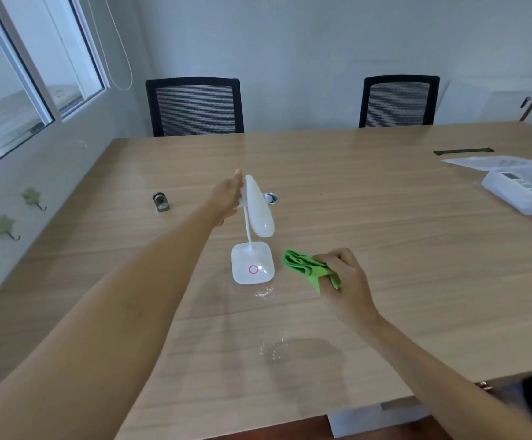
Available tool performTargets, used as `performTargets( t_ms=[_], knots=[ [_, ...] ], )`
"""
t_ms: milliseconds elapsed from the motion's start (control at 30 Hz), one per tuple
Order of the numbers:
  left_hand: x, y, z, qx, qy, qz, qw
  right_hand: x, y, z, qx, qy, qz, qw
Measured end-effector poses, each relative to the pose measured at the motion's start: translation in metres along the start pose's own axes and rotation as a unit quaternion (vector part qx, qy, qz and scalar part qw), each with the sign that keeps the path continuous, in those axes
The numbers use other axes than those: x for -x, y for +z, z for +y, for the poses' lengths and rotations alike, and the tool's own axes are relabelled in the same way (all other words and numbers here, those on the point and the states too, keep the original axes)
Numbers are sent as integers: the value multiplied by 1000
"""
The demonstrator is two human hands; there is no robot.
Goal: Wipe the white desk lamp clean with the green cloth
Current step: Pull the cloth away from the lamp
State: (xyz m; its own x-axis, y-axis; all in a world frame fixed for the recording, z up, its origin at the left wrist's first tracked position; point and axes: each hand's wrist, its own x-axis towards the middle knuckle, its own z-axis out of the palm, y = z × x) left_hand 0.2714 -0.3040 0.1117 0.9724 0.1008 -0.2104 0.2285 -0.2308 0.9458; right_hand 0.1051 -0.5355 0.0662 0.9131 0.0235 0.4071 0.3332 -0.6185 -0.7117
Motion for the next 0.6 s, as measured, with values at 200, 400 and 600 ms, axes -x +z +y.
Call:
performTargets(
  t_ms=[200,400,600],
  knots=[
    [35,-24,-54,-84,-24,16,996,5,40,7,-47,205,-8,978],
    [83,-51,-123,-156,-146,-133,968,0,88,-5,-216,373,-46,901],
    [111,-83,-165,30,-230,-160,960,-4,125,-46,-455,461,-115,753]
  ],
)
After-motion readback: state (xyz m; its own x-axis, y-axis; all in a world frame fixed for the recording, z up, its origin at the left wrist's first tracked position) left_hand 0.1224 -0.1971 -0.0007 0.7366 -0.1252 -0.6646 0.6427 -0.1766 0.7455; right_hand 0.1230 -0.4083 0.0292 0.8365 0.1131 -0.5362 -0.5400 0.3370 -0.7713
